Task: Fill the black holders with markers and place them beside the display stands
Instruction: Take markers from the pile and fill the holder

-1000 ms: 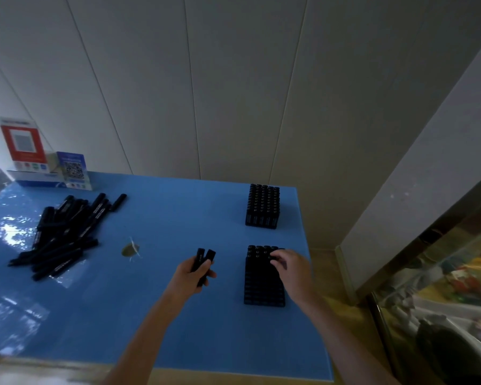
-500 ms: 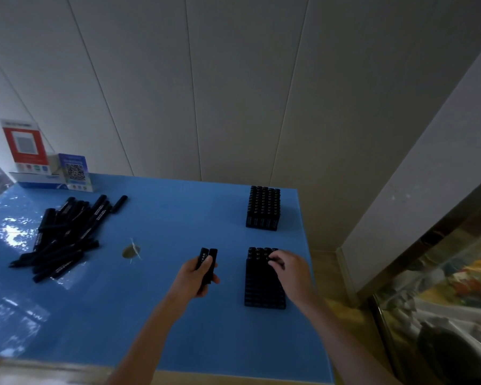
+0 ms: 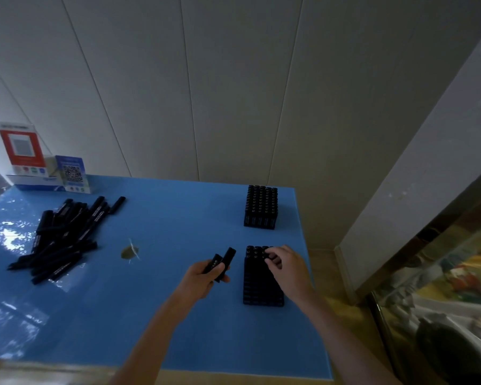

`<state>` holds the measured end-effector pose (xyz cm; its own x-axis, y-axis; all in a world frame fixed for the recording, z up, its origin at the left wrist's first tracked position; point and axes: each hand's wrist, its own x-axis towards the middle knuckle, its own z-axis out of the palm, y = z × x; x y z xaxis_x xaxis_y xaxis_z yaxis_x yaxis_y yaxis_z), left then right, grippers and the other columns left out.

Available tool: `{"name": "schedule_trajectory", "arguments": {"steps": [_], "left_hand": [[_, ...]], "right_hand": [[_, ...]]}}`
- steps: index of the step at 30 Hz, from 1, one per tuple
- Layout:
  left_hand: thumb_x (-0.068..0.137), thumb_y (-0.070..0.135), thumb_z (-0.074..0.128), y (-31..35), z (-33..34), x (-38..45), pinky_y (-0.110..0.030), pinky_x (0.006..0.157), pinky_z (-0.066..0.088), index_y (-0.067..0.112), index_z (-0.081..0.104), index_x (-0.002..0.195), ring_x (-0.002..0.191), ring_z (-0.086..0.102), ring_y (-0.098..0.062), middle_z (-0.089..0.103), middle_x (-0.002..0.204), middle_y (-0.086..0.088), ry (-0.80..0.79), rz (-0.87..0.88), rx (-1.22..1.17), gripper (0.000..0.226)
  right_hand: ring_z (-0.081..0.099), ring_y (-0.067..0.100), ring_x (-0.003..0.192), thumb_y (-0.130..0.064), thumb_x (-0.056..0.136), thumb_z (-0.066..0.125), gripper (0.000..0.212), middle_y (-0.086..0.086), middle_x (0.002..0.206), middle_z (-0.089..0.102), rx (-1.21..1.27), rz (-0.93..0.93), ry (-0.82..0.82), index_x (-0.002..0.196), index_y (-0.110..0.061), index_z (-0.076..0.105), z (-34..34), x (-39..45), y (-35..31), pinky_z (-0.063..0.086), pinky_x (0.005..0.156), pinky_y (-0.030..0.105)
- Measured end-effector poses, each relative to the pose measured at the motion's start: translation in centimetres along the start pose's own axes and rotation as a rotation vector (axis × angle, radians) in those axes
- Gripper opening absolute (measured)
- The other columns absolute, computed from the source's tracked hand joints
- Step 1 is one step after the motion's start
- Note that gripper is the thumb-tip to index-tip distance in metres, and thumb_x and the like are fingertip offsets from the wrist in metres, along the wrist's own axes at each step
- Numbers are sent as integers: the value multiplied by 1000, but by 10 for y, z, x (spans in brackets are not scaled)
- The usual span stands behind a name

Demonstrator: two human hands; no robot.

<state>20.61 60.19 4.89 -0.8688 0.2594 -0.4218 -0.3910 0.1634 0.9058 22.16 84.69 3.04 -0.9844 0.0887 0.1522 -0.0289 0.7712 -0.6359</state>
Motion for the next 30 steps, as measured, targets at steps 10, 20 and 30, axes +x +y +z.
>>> {"name": "schedule_trajectory", "arguments": {"steps": [10,20,30], "left_hand": [[91,27,72,9,31,6,-18,44,34,13,71,99,40,43,-1,77,89,-10,12,61,146,16],[75,31,86,16,36,2,-18,71,47,16,76,84,77,69,-4,75,80,6,103,132,140,21],[70,33,89,18,45,7,-26,65,47,11,65,70,63,59,-11,59,62,5,144,165,245,32]], "right_hand": [[68,1,89,-24,86,75,19,-12,95,73,425,46,-135,104,-24,75,-24,1,-36,56,82,18],[67,0,82,-20,84,77,8,-11,87,74,332,59,-257,91,-22,76,-27,-11,-24,53,76,15],[70,6,76,-35,76,84,22,-5,82,74,463,88,-192,88,-19,74,-25,0,-44,57,72,22]]}}
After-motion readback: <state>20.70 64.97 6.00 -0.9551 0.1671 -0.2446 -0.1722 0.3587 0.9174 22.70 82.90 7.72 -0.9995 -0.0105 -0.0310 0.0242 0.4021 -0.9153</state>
